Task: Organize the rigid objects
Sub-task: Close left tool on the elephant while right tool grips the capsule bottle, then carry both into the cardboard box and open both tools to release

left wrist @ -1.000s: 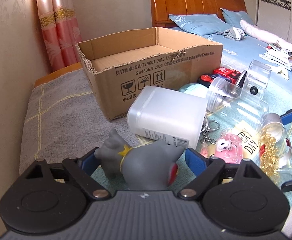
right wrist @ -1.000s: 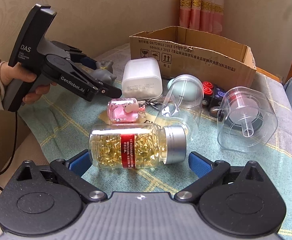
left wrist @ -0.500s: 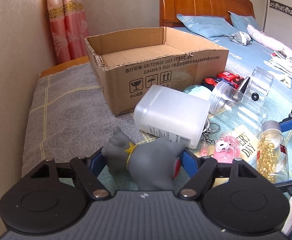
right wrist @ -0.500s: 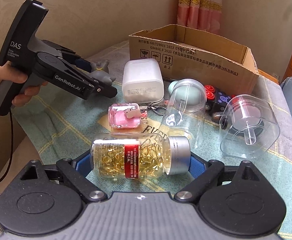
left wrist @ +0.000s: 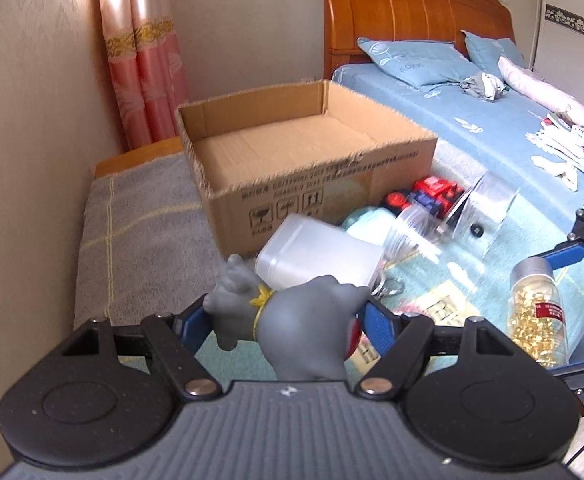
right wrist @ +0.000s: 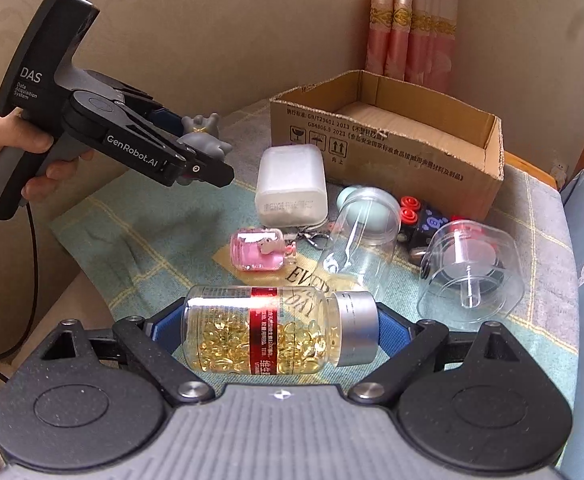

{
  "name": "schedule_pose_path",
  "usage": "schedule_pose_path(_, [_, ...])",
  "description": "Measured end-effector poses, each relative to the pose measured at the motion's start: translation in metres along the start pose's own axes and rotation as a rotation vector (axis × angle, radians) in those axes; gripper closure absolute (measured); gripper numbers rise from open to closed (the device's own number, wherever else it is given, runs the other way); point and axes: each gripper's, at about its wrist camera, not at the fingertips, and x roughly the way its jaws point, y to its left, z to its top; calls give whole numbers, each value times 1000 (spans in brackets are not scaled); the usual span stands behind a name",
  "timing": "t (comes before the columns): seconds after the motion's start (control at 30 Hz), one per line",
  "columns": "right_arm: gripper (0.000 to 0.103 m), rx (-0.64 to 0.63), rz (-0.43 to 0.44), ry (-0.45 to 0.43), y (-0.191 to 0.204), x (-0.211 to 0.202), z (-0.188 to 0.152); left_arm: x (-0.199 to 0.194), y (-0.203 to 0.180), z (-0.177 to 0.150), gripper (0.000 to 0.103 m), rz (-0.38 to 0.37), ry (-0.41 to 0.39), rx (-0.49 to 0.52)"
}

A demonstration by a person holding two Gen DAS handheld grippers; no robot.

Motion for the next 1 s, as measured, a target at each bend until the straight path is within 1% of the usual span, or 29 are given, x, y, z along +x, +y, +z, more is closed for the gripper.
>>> schedule_pose_path(0.2, [7,-20,-13,-65,-23,-18,31,-14,-7,43,26,-8,-75,44])
schedule_pose_path(0.33, [7,-37,-41,-101,-42,-23,52,-6,-11,79,26,1,-105,90])
schedule_pose_path(0.5, [7,-37,-69,-138,-66,-23,79,20,-4,120,26,11,-93,98])
schedule_pose_path(0.67, [7,-23,-88,-143,-89,-16,103,58,10,156,26,39,-59,81])
schedule_pose_path(0.8, [7,-1,-107,-133,-106,-6,119,89,23,170,26,61,-27,49])
schedule_pose_path(0.9, [7,-4,-120,-125,-114,-1,124,109,33,175,21,105,-44,10])
schedule_pose_path(0.93, [7,-3,-121,-122,-115,1,125,113,34,174,16,127,-47,-1])
schedule_pose_path(0.97, [7,-3,-122,-120,-117,3,127,116,36,174,13,137,-51,-7])
schedule_pose_path(1.0, [7,-2,-123,-117,-119,3,129,117,37,173,12,140,-56,-7])
